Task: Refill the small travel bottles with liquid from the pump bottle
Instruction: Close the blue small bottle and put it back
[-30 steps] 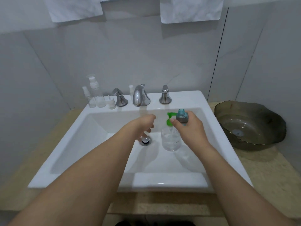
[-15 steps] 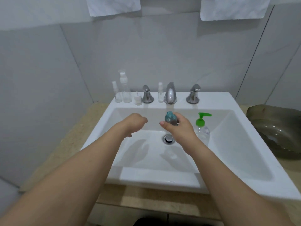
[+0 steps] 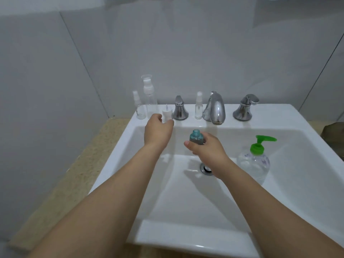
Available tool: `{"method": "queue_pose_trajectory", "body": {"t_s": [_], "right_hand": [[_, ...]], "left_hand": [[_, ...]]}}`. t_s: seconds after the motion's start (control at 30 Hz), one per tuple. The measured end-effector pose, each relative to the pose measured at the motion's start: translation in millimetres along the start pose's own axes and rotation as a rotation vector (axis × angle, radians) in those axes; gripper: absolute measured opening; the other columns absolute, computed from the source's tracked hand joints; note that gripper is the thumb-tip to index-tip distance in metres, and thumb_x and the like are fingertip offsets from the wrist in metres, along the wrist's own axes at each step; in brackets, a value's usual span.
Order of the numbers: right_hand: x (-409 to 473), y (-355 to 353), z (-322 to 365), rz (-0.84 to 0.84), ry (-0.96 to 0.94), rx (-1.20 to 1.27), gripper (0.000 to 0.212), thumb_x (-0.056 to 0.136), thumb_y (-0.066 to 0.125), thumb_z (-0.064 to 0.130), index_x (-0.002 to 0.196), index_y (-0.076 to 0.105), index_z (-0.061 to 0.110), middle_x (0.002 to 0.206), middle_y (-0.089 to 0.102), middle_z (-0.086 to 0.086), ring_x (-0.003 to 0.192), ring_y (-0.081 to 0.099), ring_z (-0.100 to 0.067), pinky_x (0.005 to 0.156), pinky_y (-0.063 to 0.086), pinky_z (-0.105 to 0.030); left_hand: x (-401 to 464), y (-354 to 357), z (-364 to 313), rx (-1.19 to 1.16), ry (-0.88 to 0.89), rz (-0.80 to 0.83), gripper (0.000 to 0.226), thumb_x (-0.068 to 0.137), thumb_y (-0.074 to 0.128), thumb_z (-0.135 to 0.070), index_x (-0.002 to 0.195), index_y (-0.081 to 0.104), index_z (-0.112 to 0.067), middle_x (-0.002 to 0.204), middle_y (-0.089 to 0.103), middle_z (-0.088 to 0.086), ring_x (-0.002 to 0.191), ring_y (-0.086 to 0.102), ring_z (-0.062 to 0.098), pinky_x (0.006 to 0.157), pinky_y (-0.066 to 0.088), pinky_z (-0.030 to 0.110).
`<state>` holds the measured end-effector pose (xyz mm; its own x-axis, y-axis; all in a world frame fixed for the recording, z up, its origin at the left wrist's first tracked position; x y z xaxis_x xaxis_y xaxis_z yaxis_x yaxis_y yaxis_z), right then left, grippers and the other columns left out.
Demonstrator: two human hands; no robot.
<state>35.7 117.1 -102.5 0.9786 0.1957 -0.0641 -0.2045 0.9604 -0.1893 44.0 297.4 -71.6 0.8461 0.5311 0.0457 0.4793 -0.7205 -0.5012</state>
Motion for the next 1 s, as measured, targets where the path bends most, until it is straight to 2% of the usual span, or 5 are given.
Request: {"method": "queue_pose_trajectory", "body": {"t_s": [0.2, 0.3, 0.5, 0.67, 1.0], "right_hand": [[13, -6, -18, 0.015, 0.033, -0.057, 0.022, 0.082, 0.075, 0.029, 0.096, 0.062, 0.02, 0.093, 0.064, 0.002, 0.087, 0.062, -0.018, 0.074, 0.047, -0.027], [15, -7, -19, 0.044, 0.05, -0.042, 0.021, 0.083, 0.075, 0.029, 0.094, 0.06, 0.021, 0.092, 0.062, 0.001, 0.086, 0.061, -0.018, 0.071, 0.044, -0.027], [15, -9, -15, 0.088, 0.029, -0.174, 0.03, 0.082, 0.076, 0.027, 0.106, 0.059, 0.023, 0.092, 0.059, 0.009, 0.074, 0.054, -0.005, 0.061, 0.038, -0.019], [16, -5, -10, 0.155, -0.045, -0.413, 0.034, 0.08, 0.077, 0.03, 0.11, 0.06, 0.027, 0.099, 0.057, 0.014, 0.084, 0.053, -0.001, 0.068, 0.038, -0.015], [26, -3, -14, 0.098, -0.012, -0.508, 0.037, 0.081, 0.075, 0.037, 0.113, 0.06, 0.027, 0.102, 0.056, 0.008, 0.091, 0.053, -0.011, 0.075, 0.038, -0.026]], "left_hand": [[16, 16, 2, -0.056, 0.01, -0.098, 0.045, 0.094, 0.066, -0.039, 0.131, 0.057, -0.015, 0.117, 0.054, -0.004, 0.111, 0.056, 0.019, 0.085, 0.037, 0.027], [20, 19, 2, -0.094, 0.038, -0.109, 0.023, 0.092, 0.068, -0.039, 0.102, 0.055, -0.023, 0.11, 0.06, -0.003, 0.1, 0.058, 0.019, 0.08, 0.038, 0.027], [5, 1, 4, -0.187, 0.069, -0.004, 0.023, 0.088, 0.069, -0.04, 0.096, 0.057, -0.023, 0.093, 0.072, 0.001, 0.079, 0.072, 0.024, 0.071, 0.061, 0.044], [-6, -3, 14, -0.068, 0.118, 0.287, 0.024, 0.092, 0.071, -0.034, 0.098, 0.069, -0.01, 0.084, 0.071, 0.005, 0.061, 0.06, 0.015, 0.058, 0.053, 0.032], [7, 4, -5, -0.038, 0.185, 0.416, 0.029, 0.073, 0.065, -0.049, 0.073, 0.058, -0.02, 0.063, 0.056, -0.005, 0.059, 0.049, 0.018, 0.055, 0.034, 0.031]]}}
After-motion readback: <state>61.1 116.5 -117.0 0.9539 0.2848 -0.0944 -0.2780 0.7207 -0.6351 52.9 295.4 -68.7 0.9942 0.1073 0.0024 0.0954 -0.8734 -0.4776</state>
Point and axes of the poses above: each hand's wrist, its own x-axis towards the middle knuckle, its own y-axis out of the palm, z = x × y, the point moved 6 cm from there along x, towards the middle knuckle
